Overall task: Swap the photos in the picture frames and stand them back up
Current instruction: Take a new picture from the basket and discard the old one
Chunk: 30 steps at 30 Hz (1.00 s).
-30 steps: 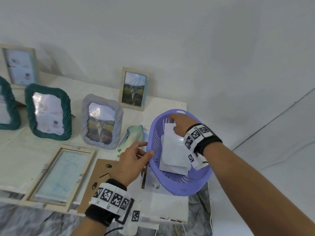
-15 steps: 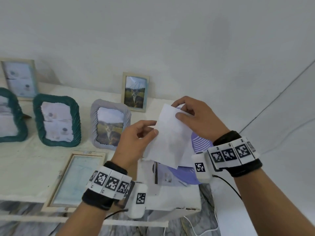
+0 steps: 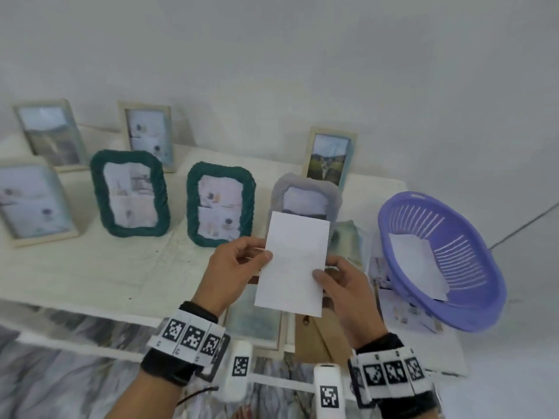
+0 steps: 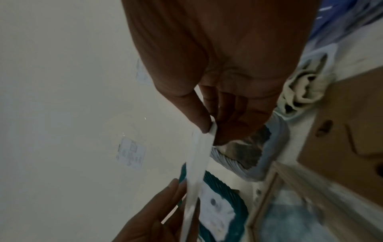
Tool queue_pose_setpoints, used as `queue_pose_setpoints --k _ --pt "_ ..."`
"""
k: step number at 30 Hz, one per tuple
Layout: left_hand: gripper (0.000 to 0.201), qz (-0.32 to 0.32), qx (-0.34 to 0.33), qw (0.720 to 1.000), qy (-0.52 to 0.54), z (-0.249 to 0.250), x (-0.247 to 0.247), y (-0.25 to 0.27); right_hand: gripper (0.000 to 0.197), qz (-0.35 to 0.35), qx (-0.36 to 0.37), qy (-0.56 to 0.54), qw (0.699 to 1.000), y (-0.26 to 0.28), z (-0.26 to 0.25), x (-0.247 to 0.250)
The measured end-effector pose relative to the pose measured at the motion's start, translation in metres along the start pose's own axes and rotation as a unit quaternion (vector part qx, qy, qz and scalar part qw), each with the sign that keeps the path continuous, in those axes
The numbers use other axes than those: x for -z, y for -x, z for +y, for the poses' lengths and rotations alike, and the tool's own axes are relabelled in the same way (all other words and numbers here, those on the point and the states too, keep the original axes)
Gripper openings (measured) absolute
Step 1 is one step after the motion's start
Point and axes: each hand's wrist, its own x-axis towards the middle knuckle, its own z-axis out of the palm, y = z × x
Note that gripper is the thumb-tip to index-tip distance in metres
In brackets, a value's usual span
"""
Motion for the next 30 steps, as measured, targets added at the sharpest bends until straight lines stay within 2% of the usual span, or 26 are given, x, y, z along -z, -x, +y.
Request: queue_pose_setpoints --k 2,5,8,12,16,18,21,27,30 --pt "0.013 0.013 -0.011 0.998 -0.059 -0.018 0.026 0.001 0.013 0.002 0.001 0.019 1.000 0.005 0.013 -0.013" --pt "0.015 0.042 -0.051 0.980 -0.190 -0.045 0.062 0.003 0.015 0.011 -0.001 0.096 0.995 0.010 0.030 -0.026" --pt "0.023 0.013 -0.063 0.969 -0.238 -0.069 0.080 0.009 0.016 0.002 -0.006 0.194 0.981 0.013 0.046 -0.036" --pt "0.040 -0.040 -0.096 0.959 -0.263 -0.097 0.085 0.016 0.026 0.016 -0.029 0.319 0.947 0.016 0.047 -0.046" --pt "0.039 -0.031 -0.152 0.940 -0.305 -0.112 0.083 0.019 0.035 0.028 -0.036 0.422 0.906 0.023 0.036 -0.062" --pt "0.040 -0.031 -0.154 0.932 -0.328 -0.114 0.083 0.019 0.037 0.044 -0.032 0.436 0.898 0.024 0.035 -0.070" --pt "0.041 -0.030 -0.160 0.928 -0.334 -0.117 0.084 0.018 0.043 0.055 -0.023 0.486 0.872 0.024 0.040 -0.083" --pt "0.042 -0.030 -0.160 0.927 -0.339 -0.119 0.084 0.018 0.042 0.035 -0.030 0.542 0.839 0.028 0.051 -0.091" --pt "0.044 -0.029 -0.158 0.925 -0.343 -0.120 0.084 0.017 0.041 0.035 -0.012 0.531 0.847 0.025 0.053 -0.088"
